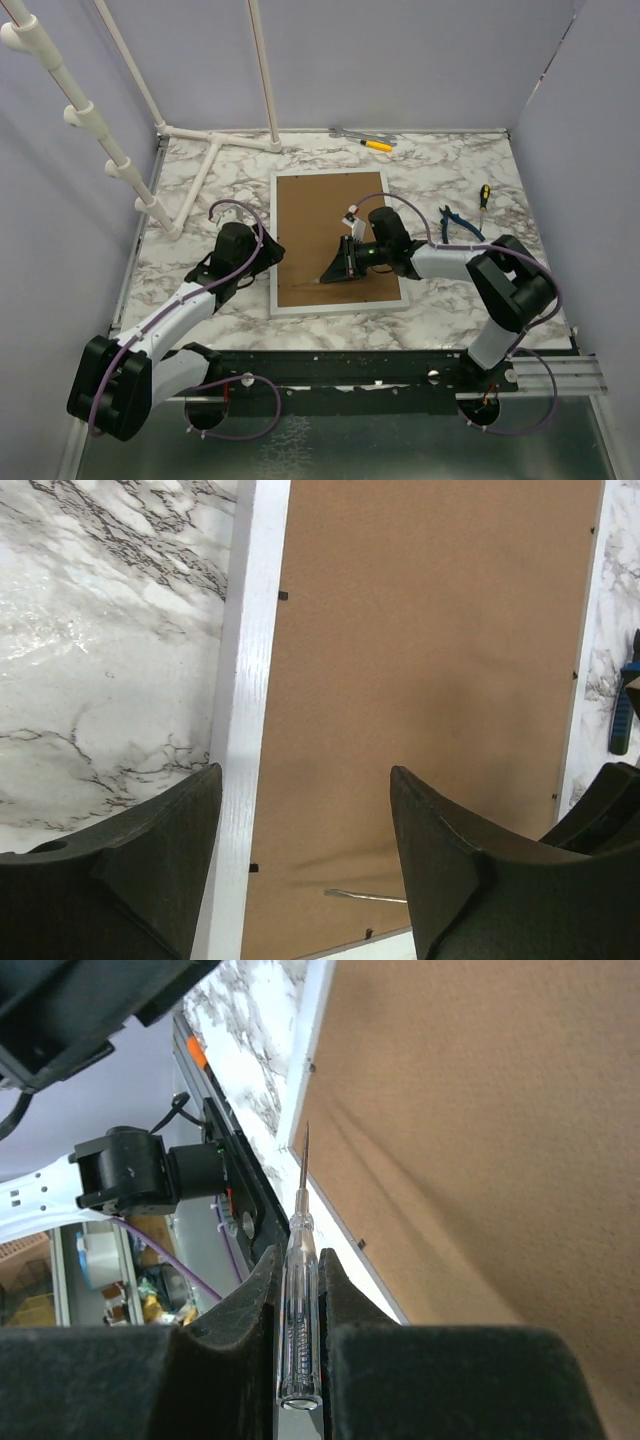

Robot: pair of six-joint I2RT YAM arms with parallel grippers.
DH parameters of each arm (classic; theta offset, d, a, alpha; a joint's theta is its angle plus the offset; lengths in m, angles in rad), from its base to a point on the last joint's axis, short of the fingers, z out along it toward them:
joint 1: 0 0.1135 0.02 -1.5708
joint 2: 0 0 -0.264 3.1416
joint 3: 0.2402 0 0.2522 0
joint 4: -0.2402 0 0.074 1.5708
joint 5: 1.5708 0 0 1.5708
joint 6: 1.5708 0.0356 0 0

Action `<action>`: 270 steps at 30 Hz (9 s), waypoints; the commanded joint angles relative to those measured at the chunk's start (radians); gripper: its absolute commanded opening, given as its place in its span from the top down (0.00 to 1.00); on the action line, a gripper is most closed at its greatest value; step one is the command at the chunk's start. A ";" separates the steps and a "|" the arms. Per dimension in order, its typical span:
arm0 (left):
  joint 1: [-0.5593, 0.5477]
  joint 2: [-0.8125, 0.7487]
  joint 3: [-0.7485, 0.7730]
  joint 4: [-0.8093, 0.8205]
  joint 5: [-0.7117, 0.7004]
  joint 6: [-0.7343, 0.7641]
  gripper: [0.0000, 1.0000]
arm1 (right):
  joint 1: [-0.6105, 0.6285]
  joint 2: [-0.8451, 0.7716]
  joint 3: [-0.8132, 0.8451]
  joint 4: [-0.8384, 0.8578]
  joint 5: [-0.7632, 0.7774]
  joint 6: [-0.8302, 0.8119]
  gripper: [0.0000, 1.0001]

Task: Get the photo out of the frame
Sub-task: Release the photo frame item from the photo frame.

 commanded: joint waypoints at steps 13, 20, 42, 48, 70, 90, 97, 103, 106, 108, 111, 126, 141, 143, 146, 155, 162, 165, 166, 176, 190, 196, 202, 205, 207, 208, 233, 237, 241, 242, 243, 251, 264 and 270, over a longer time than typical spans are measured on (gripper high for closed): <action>0.003 0.013 -0.036 -0.055 -0.023 0.043 0.46 | 0.022 0.153 -0.062 0.317 -0.063 0.122 0.99; 0.003 0.035 -0.041 -0.057 -0.005 0.031 0.47 | 0.027 0.227 -0.096 0.517 -0.073 0.157 0.99; 0.003 0.110 -0.038 -0.056 0.040 0.040 0.61 | 0.038 0.290 -0.093 0.605 -0.052 0.177 0.99; 0.003 0.114 -0.040 -0.056 0.038 0.040 0.67 | 0.038 0.284 -0.093 0.585 -0.029 0.171 0.99; 0.003 0.115 -0.041 -0.056 0.038 0.042 0.75 | 0.038 0.315 -0.068 0.603 -0.021 0.207 0.99; 0.003 0.123 -0.055 -0.028 0.053 0.005 0.78 | 0.038 0.351 -0.046 0.621 -0.043 0.234 0.99; 0.003 0.104 -0.114 0.024 0.084 -0.088 0.83 | 0.041 0.336 -0.056 0.619 -0.012 0.245 0.99; 0.002 0.057 -0.178 0.056 0.086 -0.176 0.87 | 0.051 0.321 -0.052 0.592 0.004 0.243 0.99; -0.001 0.040 -0.196 0.082 0.084 -0.198 0.87 | 0.054 0.318 -0.052 0.589 0.009 0.245 0.99; -0.006 0.034 -0.200 0.083 0.084 -0.206 0.87 | 0.055 0.316 -0.051 0.584 0.014 0.245 1.00; -0.017 0.034 -0.204 0.088 0.084 -0.219 0.87 | 0.057 0.313 -0.050 0.582 0.024 0.248 0.99; -0.114 0.026 -0.249 0.147 0.030 -0.348 0.87 | 0.059 0.255 -0.041 0.493 0.069 0.246 0.99; -0.214 0.077 -0.238 0.201 -0.015 -0.429 0.87 | 0.082 0.080 0.119 -0.042 0.195 0.090 0.99; -0.220 0.085 -0.234 0.209 -0.012 -0.429 0.87 | 0.092 0.073 0.164 -0.124 0.217 0.061 0.99; -0.230 0.097 -0.227 0.218 -0.010 -0.432 0.87 | 0.111 0.075 0.247 -0.254 0.252 0.018 0.99; -0.263 0.125 -0.216 0.250 -0.001 -0.464 0.87 | 0.172 0.132 0.518 -0.654 0.416 -0.033 0.99; -0.289 0.122 -0.226 0.294 -0.004 -0.514 0.87 | 0.221 0.150 0.662 -0.831 0.569 0.037 0.99; -0.307 0.130 -0.219 0.300 -0.013 -0.525 0.87 | 0.248 0.180 0.740 -0.921 0.633 0.048 0.99; -0.312 0.135 -0.216 0.302 -0.015 -0.527 0.87 | 0.253 0.188 0.756 -0.930 0.636 0.049 0.99; -0.347 0.169 -0.212 0.344 -0.013 -0.547 0.88 | 0.322 0.231 0.844 -0.954 0.669 0.060 0.99; -0.369 0.208 -0.206 0.387 0.002 -0.550 0.88 | 0.394 0.356 1.051 -1.074 0.699 0.018 0.99; -0.372 0.209 -0.206 0.392 0.002 -0.550 0.88 | 0.407 0.380 1.078 -1.064 0.681 0.017 0.99; -0.370 0.177 -0.215 0.366 -0.037 -0.544 0.88 | 0.409 0.366 1.084 -1.095 0.765 -0.005 0.99; -0.352 0.127 -0.215 0.307 -0.069 -0.524 0.88 | 0.407 0.326 1.065 -1.124 0.869 -0.017 0.99; -0.319 0.085 -0.212 0.257 -0.077 -0.495 0.87 | 0.398 0.288 1.024 -1.119 0.898 -0.021 1.00; -0.298 0.062 -0.210 0.234 -0.077 -0.479 0.87 | 0.386 0.265 0.996 -1.107 0.892 -0.019 0.99; -0.052 0.117 0.011 0.143 0.106 0.037 0.41 | -0.111 -0.092 0.248 -0.376 0.150 -0.213 0.99; -0.053 0.161 0.043 0.144 0.067 0.087 0.36 | -0.168 -0.050 0.239 -0.341 0.103 -0.214 0.99; -0.059 0.224 0.078 0.145 0.013 0.115 0.37 | -0.197 -0.032 0.223 -0.302 0.092 -0.218 1.00; -0.060 0.242 0.088 0.145 0.006 0.120 0.38 | -0.200 -0.029 0.220 -0.293 0.091 -0.220 1.00; -0.062 0.262 0.100 0.147 -0.001 0.124 0.39 | -0.203 -0.027 0.217 -0.283 0.090 -0.222 0.99; -0.076 0.380 0.129 0.284 0.017 0.175 0.43 | -0.213 -0.005 0.183 -0.205 0.081 -0.212 0.99; -0.077 0.522 0.183 0.259 0.008 0.238 0.65 | -0.244 0.029 0.128 -0.081 0.032 -0.145 0.99; -0.084 0.554 0.184 0.250 0.030 0.287 0.76 | -0.249 0.034 0.109 -0.054 0.040 -0.124 1.00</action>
